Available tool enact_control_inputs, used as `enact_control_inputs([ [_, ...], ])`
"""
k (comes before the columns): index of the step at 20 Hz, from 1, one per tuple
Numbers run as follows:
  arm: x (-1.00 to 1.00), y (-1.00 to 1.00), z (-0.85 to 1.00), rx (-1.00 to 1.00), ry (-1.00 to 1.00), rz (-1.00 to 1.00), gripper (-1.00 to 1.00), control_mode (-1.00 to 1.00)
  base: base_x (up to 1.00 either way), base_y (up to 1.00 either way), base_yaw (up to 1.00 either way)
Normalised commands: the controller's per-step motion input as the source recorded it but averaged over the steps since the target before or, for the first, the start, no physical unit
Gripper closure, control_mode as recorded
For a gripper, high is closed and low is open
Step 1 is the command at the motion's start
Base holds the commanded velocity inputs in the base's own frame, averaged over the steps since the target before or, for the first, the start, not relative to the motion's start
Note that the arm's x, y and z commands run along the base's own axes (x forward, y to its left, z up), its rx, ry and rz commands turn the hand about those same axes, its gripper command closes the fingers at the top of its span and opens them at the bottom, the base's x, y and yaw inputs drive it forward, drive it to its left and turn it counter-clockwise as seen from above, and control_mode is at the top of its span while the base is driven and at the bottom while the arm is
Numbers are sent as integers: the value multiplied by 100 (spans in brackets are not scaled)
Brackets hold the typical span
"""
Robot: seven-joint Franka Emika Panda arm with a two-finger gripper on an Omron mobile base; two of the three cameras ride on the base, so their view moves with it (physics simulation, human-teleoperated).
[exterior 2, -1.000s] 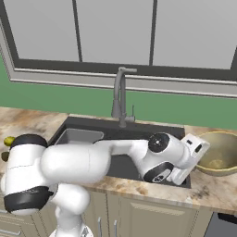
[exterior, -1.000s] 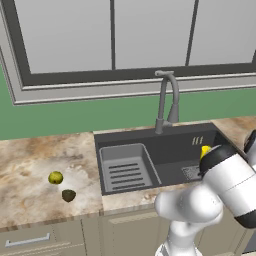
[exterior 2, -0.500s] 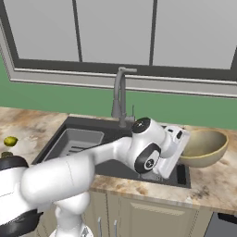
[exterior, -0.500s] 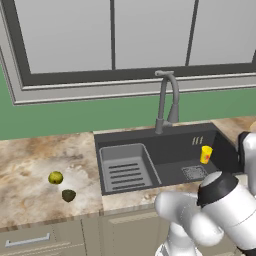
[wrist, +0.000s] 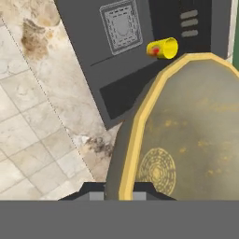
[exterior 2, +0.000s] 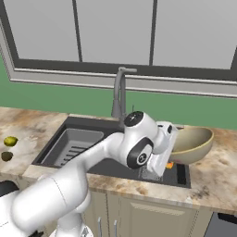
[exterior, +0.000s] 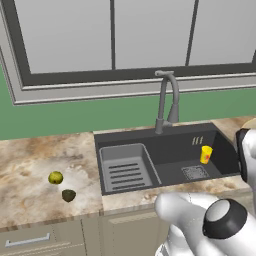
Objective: Remove the pear and kiwi from the sink. Then move the bowl and cup from the counter to the sink for washing.
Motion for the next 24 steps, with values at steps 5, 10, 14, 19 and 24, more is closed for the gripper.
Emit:
enact_control_inputs([
  [5,-11,22,15,5,5,11,100,-100,0,0,0],
  [10,-5,21,7,13,1,7,100,-100,0,0,0],
  [14,0,24,5,15,4,6,100,-100,0,0,0],
  [19,3,26,4,14,7,6,100,-100,0,0,0],
  [24,11,24,0,9,7,5,100,-100,0,0,0],
])
